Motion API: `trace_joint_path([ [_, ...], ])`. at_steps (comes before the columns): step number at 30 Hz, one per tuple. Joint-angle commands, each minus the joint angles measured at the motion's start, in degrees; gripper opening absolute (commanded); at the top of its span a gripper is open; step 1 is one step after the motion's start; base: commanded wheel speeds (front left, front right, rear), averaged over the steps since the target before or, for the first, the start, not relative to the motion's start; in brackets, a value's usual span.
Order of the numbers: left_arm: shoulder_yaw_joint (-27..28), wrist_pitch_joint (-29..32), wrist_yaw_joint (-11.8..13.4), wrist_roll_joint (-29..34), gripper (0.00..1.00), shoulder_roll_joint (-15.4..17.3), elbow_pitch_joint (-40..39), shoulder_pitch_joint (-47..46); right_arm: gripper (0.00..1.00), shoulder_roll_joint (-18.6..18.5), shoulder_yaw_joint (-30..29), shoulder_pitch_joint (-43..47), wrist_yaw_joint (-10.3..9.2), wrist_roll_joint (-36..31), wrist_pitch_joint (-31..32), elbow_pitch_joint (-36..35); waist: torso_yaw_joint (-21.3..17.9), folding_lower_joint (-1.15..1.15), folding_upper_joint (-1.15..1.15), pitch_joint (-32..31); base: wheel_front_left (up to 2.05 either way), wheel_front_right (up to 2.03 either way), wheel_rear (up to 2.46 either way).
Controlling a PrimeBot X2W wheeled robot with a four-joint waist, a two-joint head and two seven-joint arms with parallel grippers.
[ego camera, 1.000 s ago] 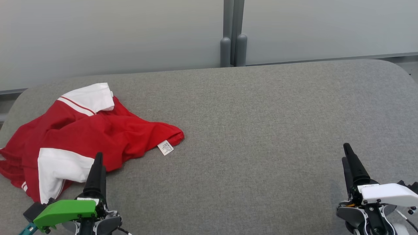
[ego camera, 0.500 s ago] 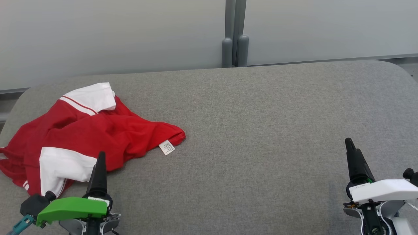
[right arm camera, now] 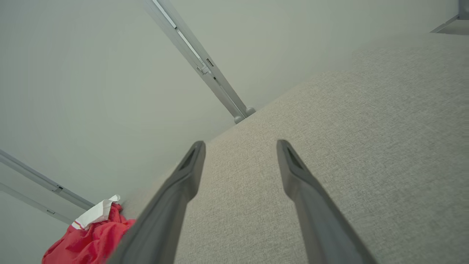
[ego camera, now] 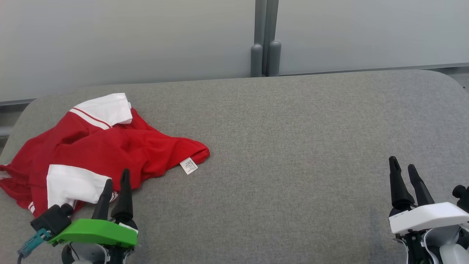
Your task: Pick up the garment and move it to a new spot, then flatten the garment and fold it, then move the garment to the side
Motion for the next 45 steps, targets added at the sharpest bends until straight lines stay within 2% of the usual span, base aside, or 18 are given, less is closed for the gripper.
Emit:
trace_joint_path([
  [1,-0.3,-0.5,-0.3,2.2,1.0,0.7,-0.8,-0.4,1.0,-0.8,0.0,-0.1,0.03,-2.0,-0.7,-0.9,0.0,0.0,0.15,0.0,0.0,0.0,0.0],
  [10,-2.6,-2.1,0.2,13.6,1.0,2.3,0.2,-0.8,1.0,-2.4,0.2,0.1,0.03,-9.6,-2.3,0.1,0.2,0.0,0.17,-0.4,0.0,0.0,0.0],
  [16,-4.6,-3.1,1.8,19.9,1.0,3.8,1.2,-1.1,1.0,-3.2,0.1,0.2,0.03,-14.4,-3.3,1.2,0.1,0.0,0.19,-0.6,0.0,0.0,0.0],
  [24,-6.0,-4.4,3.0,24.3,1.0,4.6,1.5,-0.8,1.0,-3.9,0.1,0.6,0.03,-19.7,-4.5,2.2,0.1,0.0,0.22,-0.8,0.0,0.0,0.0],
  [45,-6.4,-7.2,2.3,33.5,1.0,5.5,4.3,-0.8,1.0,-3.4,-1.0,1.4,0.04,-30.1,-7.4,2.8,0.2,0.0,0.28,-0.7,0.0,0.0,0.0],
])
